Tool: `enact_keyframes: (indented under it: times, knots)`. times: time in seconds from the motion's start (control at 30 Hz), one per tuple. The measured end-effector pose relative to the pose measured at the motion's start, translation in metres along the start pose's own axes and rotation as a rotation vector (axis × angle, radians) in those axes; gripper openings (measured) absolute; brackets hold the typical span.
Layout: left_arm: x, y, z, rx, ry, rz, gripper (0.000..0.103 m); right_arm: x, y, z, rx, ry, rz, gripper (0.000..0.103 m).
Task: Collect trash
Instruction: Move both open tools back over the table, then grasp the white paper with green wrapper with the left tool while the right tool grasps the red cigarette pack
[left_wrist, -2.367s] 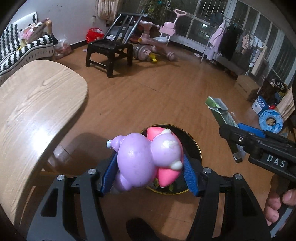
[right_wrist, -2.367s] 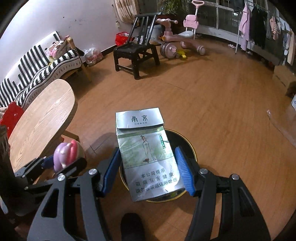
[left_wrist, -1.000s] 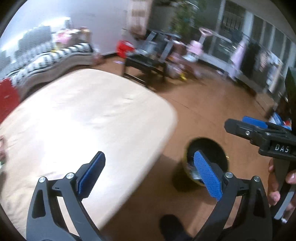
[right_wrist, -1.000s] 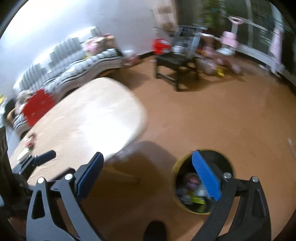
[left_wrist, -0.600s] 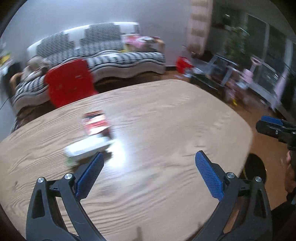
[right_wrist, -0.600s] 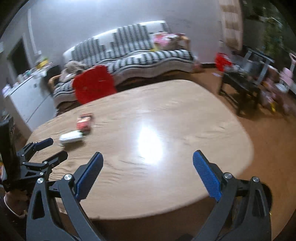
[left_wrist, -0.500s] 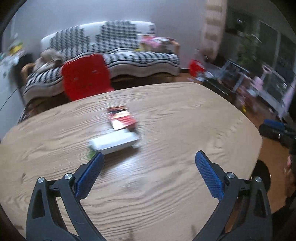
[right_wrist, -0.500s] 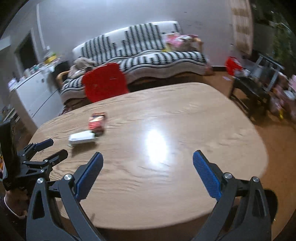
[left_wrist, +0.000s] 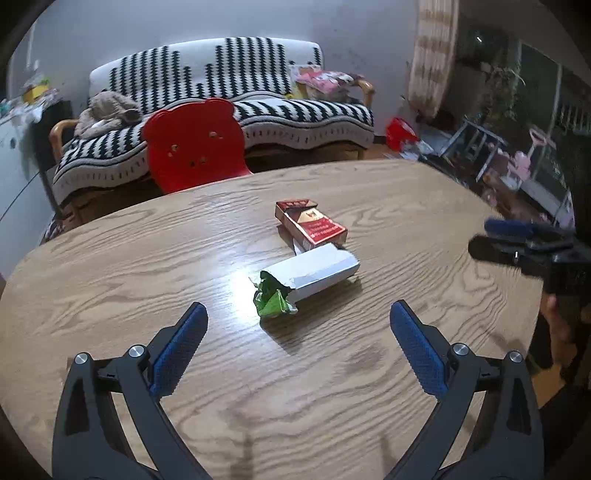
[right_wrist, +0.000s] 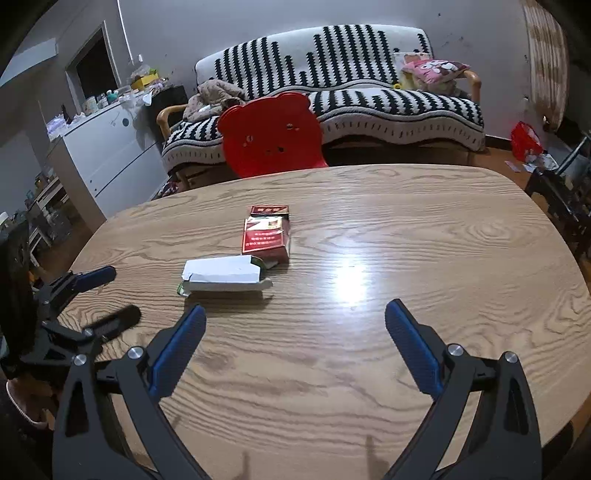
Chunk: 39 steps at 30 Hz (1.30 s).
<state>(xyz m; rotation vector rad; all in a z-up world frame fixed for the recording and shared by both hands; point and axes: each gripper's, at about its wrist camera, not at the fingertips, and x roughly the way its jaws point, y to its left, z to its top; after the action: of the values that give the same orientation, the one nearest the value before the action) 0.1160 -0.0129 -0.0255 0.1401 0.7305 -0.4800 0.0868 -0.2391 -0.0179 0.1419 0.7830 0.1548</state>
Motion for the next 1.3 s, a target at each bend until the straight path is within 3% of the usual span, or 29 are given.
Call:
enact_keyframes:
  times: [0.1, 0.27, 0.43, 0.7, 0.73, 0.77, 0.97, 1.07, 1.3]
  knots:
    - [0.019, -0.002, 0.005, 0.059, 0.026, -0.002, 0.096, 0.012, 0.001, 0.005, 0.003, 0.004, 0.0, 0.094]
    - [0.053, 0.003, 0.019, 0.064, 0.069, -0.084, 0.096, 0.033, -0.005, 0.01, 0.016, 0.04, 0.021, 0.094]
    - [0.085, -0.004, 0.028, 0.128, 0.101, -0.071, 0.096, 0.051, -0.012, 0.021, 0.039, 0.035, -0.019, 0.094]
    - [0.11, -0.003, 0.028, 0.118, 0.136, -0.088, 0.095, 0.091, -0.018, 0.035, 0.085, 0.122, 0.029, 0.094]
    - [0.11, -0.002, 0.027, 0.112, 0.133, -0.085, 0.091, 0.097, -0.016, 0.038, 0.086, 0.13, 0.035, 0.094]
    - [0.11, -0.002, 0.027, 0.109, 0.131, -0.084, 0.079, 0.1, -0.014, 0.04, 0.084, 0.132, 0.038, 0.094]
    - [0.102, -0.002, 0.022, 0.093, 0.139, -0.09, 0.044, 0.133, -0.001, 0.054, 0.074, 0.182, 0.065, 0.094]
    - [0.094, -0.002, 0.015, 0.093, 0.141, -0.082, 0.036, 0.151, 0.005, 0.055, 0.085, 0.21, 0.086, 0.094]
    - [0.067, 0.007, -0.006, 0.061, 0.177, -0.095, 0.034, 0.176, 0.023, 0.065, 0.116, 0.228, 0.105, 0.094]
